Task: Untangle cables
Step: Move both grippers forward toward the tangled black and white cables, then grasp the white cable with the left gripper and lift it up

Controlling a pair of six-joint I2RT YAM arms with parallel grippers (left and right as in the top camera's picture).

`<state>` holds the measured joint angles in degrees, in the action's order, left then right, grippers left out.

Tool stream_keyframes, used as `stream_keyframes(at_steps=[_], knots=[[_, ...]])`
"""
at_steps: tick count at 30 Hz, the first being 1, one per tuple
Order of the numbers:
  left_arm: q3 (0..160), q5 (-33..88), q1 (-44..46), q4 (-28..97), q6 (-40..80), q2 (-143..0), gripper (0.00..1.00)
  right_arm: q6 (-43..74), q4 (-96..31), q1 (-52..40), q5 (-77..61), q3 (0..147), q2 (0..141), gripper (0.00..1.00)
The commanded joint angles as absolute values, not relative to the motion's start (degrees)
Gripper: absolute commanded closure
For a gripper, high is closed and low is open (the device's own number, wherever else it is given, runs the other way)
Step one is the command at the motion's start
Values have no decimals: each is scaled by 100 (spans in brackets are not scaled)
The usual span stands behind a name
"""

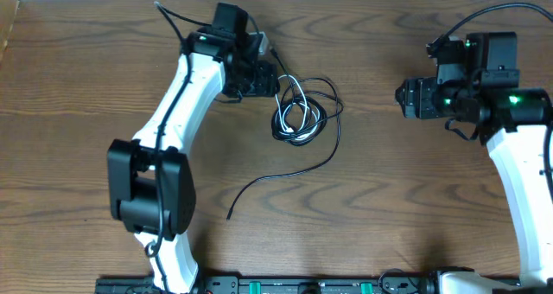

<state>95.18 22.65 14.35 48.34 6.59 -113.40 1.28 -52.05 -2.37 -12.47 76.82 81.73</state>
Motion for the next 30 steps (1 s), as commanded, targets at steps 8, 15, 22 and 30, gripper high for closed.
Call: stream_keyframes(at_steps=[8,15,22,30], knots=[[9585,2270,1638,4580,1037,-12081,45,255,-5205,-231,-1151,7789,8766,23],[9159,1922,1817,4722,1437,-12088,61,255,-5162,-228,-1151,7789,8777,22],[8923,1852,1986,4703,1577,-12090,66,257,-5144,-231,-1151,7789,8777,21],[8908,1774,1986,4657,1717,-12147,81,257,-5142,-231,-1151,7789,8777,21]])
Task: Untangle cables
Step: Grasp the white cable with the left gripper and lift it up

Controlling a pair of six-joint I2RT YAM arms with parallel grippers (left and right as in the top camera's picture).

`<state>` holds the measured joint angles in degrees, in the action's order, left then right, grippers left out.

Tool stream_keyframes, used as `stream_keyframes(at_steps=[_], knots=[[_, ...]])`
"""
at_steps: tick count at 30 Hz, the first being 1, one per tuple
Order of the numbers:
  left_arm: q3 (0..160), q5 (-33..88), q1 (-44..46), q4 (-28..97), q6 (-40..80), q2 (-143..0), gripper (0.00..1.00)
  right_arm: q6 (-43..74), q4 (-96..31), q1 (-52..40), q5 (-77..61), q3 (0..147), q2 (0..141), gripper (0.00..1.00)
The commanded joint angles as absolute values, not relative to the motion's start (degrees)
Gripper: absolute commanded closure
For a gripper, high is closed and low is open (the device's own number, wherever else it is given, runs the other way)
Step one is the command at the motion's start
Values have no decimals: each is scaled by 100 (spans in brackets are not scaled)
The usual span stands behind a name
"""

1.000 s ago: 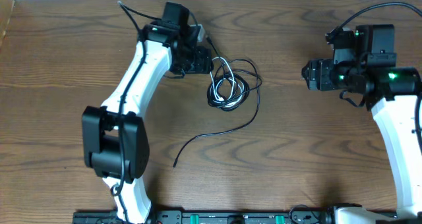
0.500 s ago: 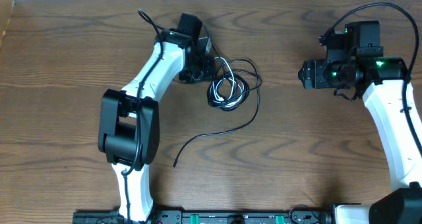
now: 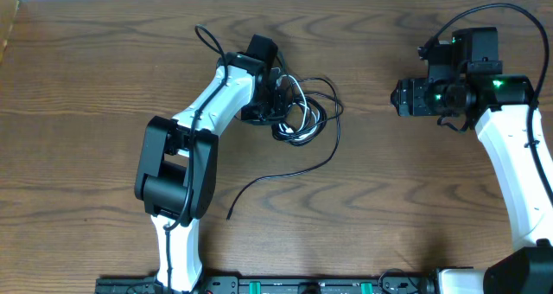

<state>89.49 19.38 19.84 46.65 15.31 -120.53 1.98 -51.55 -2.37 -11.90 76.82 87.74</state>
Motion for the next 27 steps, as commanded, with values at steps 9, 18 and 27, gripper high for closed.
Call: stream_keyframes(at_steps=[9,18,27], knots=[[8978,1345,1986,4630,2318,-11762,93,320,-5028,-235,-1249,7789,8777,21],[9024,2034,1986,4539,2303,-10095,93,357,-4191,-405,-2786,7789,8777,25],[9100,2923,1979,3586,2327,-8759,93,893,-3610,-1028,-2777,7789,8790,27]])
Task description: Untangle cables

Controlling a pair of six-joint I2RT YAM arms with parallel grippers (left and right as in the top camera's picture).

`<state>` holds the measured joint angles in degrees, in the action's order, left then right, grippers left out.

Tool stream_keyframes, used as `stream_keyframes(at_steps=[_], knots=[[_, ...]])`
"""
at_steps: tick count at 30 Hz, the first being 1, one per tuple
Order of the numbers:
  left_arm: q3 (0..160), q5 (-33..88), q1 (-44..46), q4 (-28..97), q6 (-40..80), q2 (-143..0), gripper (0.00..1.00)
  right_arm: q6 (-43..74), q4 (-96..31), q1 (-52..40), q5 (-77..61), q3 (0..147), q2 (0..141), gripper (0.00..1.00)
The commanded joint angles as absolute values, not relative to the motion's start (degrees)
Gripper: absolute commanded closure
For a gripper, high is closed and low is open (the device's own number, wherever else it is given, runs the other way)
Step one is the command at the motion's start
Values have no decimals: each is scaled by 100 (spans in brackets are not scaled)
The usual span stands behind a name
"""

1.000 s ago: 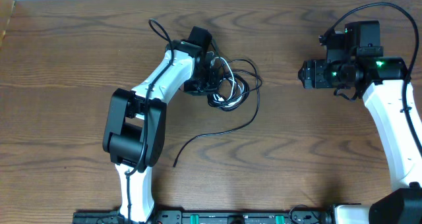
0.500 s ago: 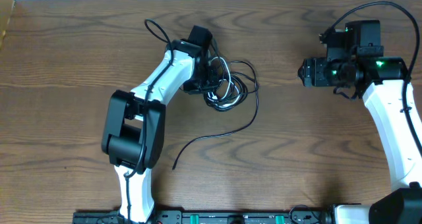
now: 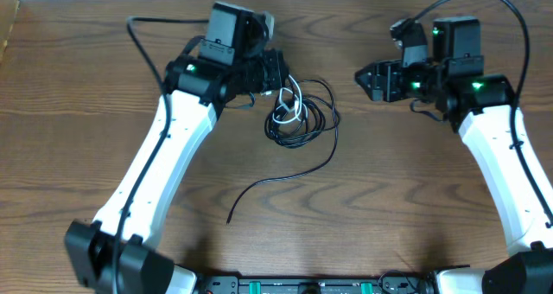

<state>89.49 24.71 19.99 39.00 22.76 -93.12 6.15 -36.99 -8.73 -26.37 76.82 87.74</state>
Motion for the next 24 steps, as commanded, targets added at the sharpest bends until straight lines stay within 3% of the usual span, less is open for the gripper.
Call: stream_keyframes(at_steps=[1,10,20,24], knots=[[9142,2941,1979,3417,2346,-8606,93,926,-3562,-1066,-2775,7789,8805,27],[9218,2936,1973,1494,3035,-7343,93,1026,-3382,-1184,-3039,7789,8927,25],[9271,2910,1968,779,3395,-6956,93,1022,-3022,-1584,-3041,7789,8927,22],[9279,2379,1970,279,3927,-6954,93,1020,-2967,-1708,-3041,7789,8927,21]])
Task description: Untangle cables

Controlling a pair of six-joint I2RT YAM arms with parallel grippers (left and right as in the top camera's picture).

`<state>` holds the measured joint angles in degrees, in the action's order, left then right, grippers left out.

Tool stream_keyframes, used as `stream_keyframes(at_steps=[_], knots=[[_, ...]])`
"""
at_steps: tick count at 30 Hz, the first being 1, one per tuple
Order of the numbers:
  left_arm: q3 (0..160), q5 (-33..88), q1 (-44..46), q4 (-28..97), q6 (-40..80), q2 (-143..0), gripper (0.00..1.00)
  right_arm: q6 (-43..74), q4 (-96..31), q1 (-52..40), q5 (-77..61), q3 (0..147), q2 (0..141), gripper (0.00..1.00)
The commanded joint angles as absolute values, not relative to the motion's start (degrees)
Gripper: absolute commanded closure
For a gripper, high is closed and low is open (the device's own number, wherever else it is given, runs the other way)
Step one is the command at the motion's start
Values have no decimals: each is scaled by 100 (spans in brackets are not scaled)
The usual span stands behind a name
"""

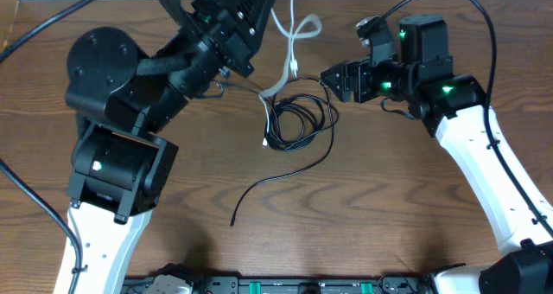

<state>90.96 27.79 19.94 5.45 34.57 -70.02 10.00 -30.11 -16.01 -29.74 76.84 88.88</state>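
My left arm is raised high toward the overhead camera, and its gripper at the top middle is shut on the white cable [292,43]. That cable hangs down from it in a loop to the tangle, with its free end lying by the coil's left side. The black cable [302,125] lies coiled on the table, and its long tail runs down left to an end near the front. My right gripper [332,81] is open at the coil's upper right edge, pointing left, close to the black loops.
The wooden table [415,207] carries only the cables. My left arm's bulky links [117,112] cover the left part of the view. A white wall edge runs along the back, and a rail with green connectors [285,287] runs along the front edge.
My left gripper has risen toward the camera with the white cable, lifting it out of the coil. My right gripper has moved left, from clear of the cables to the coil's upper right edge.
At first my left gripper was at the tangle's upper left and my right gripper stood far right. Then the left gripper was in the tangle. After that it held the white cable at the coil's top while the right gripper came nearer. Now the white cable hangs lifted.
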Motion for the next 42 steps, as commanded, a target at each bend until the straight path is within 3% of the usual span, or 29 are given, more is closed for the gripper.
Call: stream_keyframes(at_steps=[1,7,12,23,35,42], knots=[[9279,2270,1968,169,4038,-6954,93,1017,-2952,-1730,-3041,7789,8930,21],[9279,2008,1970,-322,4324,-6954,93,913,-2742,-1898,-3251,7789,9172,19],[9284,1028,1970,-788,4320,-6954,93,862,-2292,-1925,-3975,7789,9574,19],[9284,965,1970,-329,4169,-6978,93,342,-1085,-2408,-4637,7789,10774,12],[9282,827,1970,-252,4077,-6993,93,12,-701,-2934,-4858,7789,11555,24],[9282,827,1970,-12,4077,-6997,93,174,-290,-3201,-4145,7789,11952,48]])
